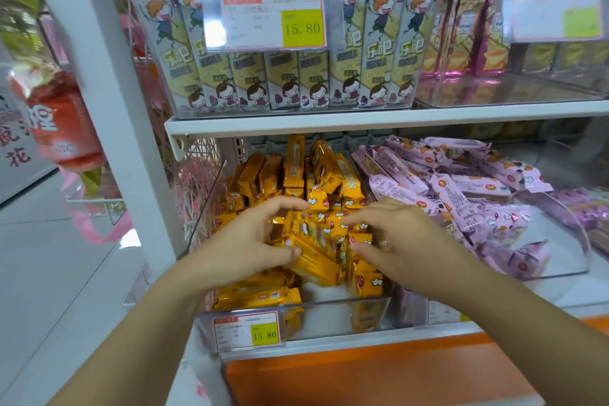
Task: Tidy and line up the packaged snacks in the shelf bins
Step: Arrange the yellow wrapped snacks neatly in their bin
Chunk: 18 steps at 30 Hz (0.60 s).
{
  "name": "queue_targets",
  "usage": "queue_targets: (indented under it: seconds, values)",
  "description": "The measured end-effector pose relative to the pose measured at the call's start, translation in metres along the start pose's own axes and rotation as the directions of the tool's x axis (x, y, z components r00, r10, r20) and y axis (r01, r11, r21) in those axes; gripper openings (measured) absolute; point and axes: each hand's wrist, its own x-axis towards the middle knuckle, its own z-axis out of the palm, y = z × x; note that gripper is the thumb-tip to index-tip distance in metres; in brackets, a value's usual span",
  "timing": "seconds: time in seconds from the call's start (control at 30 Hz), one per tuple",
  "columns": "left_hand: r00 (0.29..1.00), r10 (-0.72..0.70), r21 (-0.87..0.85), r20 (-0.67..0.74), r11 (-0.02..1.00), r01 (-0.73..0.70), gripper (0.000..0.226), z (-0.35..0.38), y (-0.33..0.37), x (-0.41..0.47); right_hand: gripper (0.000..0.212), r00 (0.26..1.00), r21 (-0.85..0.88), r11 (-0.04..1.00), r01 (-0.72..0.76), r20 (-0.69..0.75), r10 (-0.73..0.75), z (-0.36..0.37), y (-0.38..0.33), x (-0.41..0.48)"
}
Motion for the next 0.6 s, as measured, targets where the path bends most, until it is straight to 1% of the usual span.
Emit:
queue_targets:
  seconds: [0.07, 0.13, 0.2, 0.27, 0.33, 0.37, 0.4, 0.43, 0.47, 0.5, 0.53, 0.57, 0.6]
  values:
    - [0.997, 0.058, -0.093, -0.053, 0.994, -0.063, 0.055, -0.006, 0.002, -0.004, 0.042, 0.998, 0.067, 0.996, -0.062, 0.010, 0.062, 0.002, -0.001, 0.003]
    - [0.989, 0.111, -0.160, -0.100, 0.979, -0.126, 0.055, -0.009, 0.004, -0.006, 0.046, 0.994, 0.182, 0.977, -0.112, 0.010, 0.112, 0.003, -0.002, 0.006]
    - [0.983, 0.134, -0.245, -0.127, 0.956, -0.162, 0.057, -0.012, 0.006, -0.007, 0.048, 0.987, 0.272, 0.949, -0.160, 0.037, 0.156, 0.004, -0.002, 0.008]
    - [0.980, 0.159, -0.321, -0.122, 0.928, -0.191, 0.061, -0.014, 0.007, -0.007, 0.057, 0.980, 0.340, 0.919, -0.198, 0.103, 0.173, 0.003, -0.006, 0.008]
    - [0.976, 0.197, -0.390, -0.091, 0.895, -0.217, 0.066, -0.015, 0.007, -0.007, 0.064, 0.972, 0.447, 0.865, -0.230, 0.150, 0.181, 0.002, -0.010, 0.009]
    - [0.974, 0.212, -0.416, -0.075, 0.882, -0.224, 0.069, -0.015, 0.007, -0.007, 0.061, 0.971, 0.509, 0.828, -0.236, 0.153, 0.183, 0.002, -0.012, 0.011]
    - [0.973, 0.219, -0.430, -0.072, 0.873, -0.228, 0.070, -0.015, 0.006, -0.007, 0.052, 0.973, 0.577, 0.783, -0.232, 0.135, 0.189, 0.002, -0.013, 0.013]
    - [0.973, 0.216, -0.437, -0.085, 0.869, -0.231, 0.072, -0.014, 0.006, -0.006, 0.038, 0.972, 0.656, 0.721, -0.223, 0.097, 0.212, 0.003, -0.014, 0.015]
    - [0.972, 0.206, -0.439, -0.114, 0.867, -0.236, 0.074, -0.013, 0.005, -0.005, 0.026, 0.965, 0.745, 0.633, -0.211, 0.058, 0.255, 0.002, -0.014, 0.017]
    - [0.971, 0.187, -0.445, -0.151, 0.864, -0.235, 0.074, -0.011, 0.004, -0.003, 0.022, 0.953, 0.821, 0.538, -0.192, 0.024, 0.303, 0.002, -0.013, 0.019]
    - [0.969, 0.159, -0.457, -0.191, 0.859, -0.231, 0.073, -0.009, 0.004, -0.001, 0.025, 0.937, 0.876, 0.453, -0.166, -0.003, 0.349, 0.000, -0.013, 0.021]
    - [0.964, 0.124, -0.472, -0.235, 0.852, -0.225, 0.073, -0.008, 0.003, 0.000, 0.029, 0.920, 0.906, 0.400, -0.136, -0.035, 0.391, -0.001, -0.012, 0.021]
    - [0.955, 0.090, -0.483, -0.282, 0.847, -0.222, 0.071, -0.008, 0.002, 0.001, 0.033, 0.898, 0.920, 0.379, -0.103, -0.077, 0.432, -0.002, -0.011, 0.021]
